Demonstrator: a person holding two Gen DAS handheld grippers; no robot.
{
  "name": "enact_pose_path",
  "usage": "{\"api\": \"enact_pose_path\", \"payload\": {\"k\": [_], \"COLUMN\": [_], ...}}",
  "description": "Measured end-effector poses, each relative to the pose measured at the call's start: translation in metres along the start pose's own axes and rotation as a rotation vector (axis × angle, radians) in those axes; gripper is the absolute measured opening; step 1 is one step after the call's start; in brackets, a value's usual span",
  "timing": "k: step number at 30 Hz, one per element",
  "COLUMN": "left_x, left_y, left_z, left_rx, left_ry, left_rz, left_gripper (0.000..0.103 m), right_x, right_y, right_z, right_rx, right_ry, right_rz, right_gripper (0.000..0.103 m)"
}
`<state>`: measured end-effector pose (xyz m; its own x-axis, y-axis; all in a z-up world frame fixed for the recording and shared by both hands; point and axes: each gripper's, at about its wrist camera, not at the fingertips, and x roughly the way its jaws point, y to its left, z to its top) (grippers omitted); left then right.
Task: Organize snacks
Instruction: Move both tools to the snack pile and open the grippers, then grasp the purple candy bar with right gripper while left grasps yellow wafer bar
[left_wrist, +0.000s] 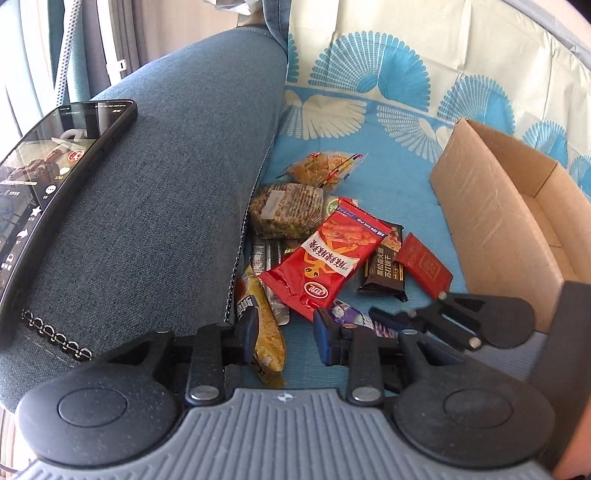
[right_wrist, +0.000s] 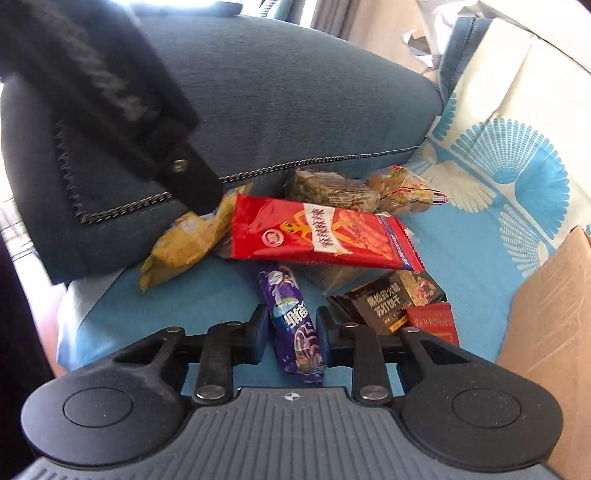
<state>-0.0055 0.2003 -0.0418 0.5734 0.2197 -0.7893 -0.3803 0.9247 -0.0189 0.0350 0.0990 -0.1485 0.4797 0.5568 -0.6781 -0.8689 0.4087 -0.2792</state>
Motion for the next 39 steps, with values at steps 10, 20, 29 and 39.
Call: {"api": "enact_pose_path", "payload": {"k": [10,20,29,39], "left_x": [-0.002,0.051,0.061,0.021], "left_y": [0.003,-0.031,-0.016,0.037], "left_z": [-0.002,0.001,-0.004,-0.015], "left_rx": [-0.017,0.129,0.083,-0.101], "left_ry": [0.016,0.24,0.263,0.229], "left_rz": [-0.02,0.199,0.232,-0.279], "left_gripper": [0.036,0.037,0.008,0.006], "right_x": [-0.055,-0.075,-0.068,-0.065], "right_y": [-0.015,-0.019,-0.019,-0.021], "right_z": [-0.017,-0.049,-0.054,-0.053], "right_rx": [0.294,0.439,0.459,0.545], "right_ry": [0.115,0.142,0.157,0.152], "right_rz": [0.015,-0.039,-0.034,-0.022], "right_gripper": [0.025,0.025,0.025,0.025]}}
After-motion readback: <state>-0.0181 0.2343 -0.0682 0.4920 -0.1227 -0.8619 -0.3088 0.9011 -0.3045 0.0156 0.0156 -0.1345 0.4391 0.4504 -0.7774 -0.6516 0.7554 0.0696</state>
